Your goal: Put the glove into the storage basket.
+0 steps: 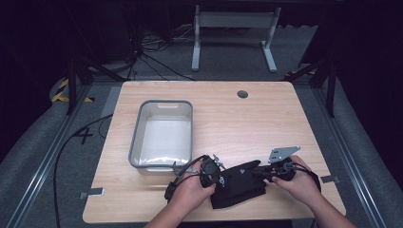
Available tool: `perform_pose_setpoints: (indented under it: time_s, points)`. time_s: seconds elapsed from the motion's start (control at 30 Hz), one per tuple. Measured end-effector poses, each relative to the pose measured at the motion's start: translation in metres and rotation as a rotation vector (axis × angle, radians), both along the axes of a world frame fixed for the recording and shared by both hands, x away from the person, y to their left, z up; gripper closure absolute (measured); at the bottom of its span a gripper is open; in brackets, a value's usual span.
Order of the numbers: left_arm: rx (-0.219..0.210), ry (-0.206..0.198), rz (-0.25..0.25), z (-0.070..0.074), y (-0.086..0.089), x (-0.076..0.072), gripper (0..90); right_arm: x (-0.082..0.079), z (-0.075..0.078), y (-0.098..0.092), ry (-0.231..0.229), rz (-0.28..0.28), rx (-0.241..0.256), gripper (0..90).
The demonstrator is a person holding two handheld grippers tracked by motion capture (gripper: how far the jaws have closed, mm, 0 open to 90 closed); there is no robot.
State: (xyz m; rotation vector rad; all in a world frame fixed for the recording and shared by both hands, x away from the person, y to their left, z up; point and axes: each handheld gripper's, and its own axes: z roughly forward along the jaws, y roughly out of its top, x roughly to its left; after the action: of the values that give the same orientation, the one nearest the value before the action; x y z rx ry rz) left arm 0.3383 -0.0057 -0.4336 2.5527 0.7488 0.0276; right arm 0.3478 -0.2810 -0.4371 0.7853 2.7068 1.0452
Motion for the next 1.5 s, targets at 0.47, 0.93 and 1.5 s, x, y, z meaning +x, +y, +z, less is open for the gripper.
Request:
perform_pose_setpoints:
  time_s: [0.47,0.93,1.5]
  points:
    - [-0.074,-0.028,-0.02,0.043,0.012,-0.017,88.3,-0.012,0.032,-0.01,-0.012,-0.013,0.117,83.9]
    - [-0.019,-0.013,-0.036,0.044,0.01,-0.023,87.9,-0.018,0.026,-0.004,0.002,0.004,0.101,83.5]
    - [0.058,0.019,-0.054,0.019,-0.004,-0.018,77.7,-0.018,0.018,-0.004,0.017,-0.003,0.065,79.5]
